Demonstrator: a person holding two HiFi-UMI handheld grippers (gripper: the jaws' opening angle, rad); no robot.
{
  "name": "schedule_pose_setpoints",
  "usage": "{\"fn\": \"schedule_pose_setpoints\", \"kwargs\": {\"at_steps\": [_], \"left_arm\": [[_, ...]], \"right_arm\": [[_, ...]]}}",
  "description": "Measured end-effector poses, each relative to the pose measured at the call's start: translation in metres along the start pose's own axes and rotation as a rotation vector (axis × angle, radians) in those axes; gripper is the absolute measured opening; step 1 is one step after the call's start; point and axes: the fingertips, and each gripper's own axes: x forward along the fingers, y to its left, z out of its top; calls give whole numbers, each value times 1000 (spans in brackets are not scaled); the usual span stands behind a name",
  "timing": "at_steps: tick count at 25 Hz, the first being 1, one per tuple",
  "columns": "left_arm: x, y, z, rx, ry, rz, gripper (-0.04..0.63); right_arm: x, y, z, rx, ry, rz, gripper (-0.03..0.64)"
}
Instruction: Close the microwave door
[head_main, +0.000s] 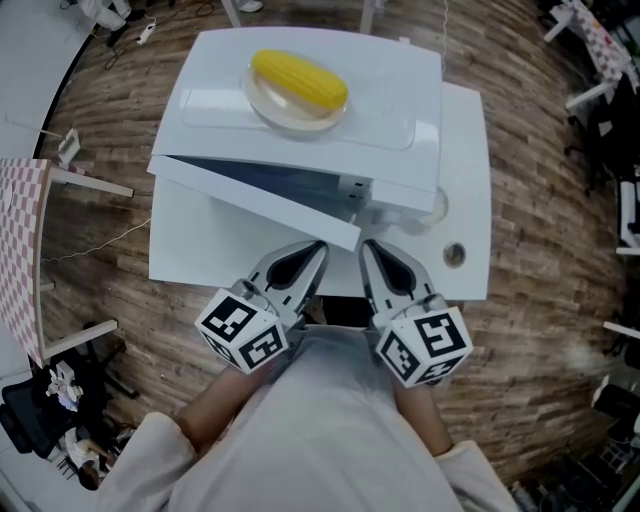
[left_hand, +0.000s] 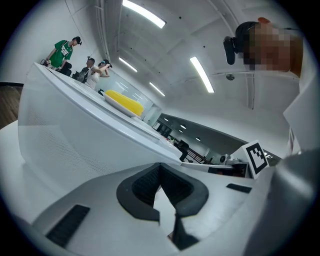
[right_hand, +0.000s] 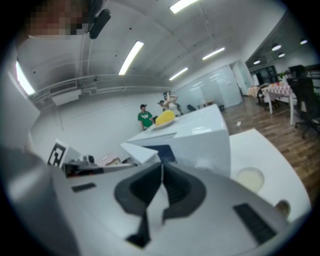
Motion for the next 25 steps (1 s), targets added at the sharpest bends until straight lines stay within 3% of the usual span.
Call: {"fn": "schedule_pose_setpoints", "kwargs": {"at_steps": [25], "left_arm": [[42, 3, 12, -3, -49, 5, 18]], "right_arm": [[5, -29, 27, -61, -16, 31, 24]]}}
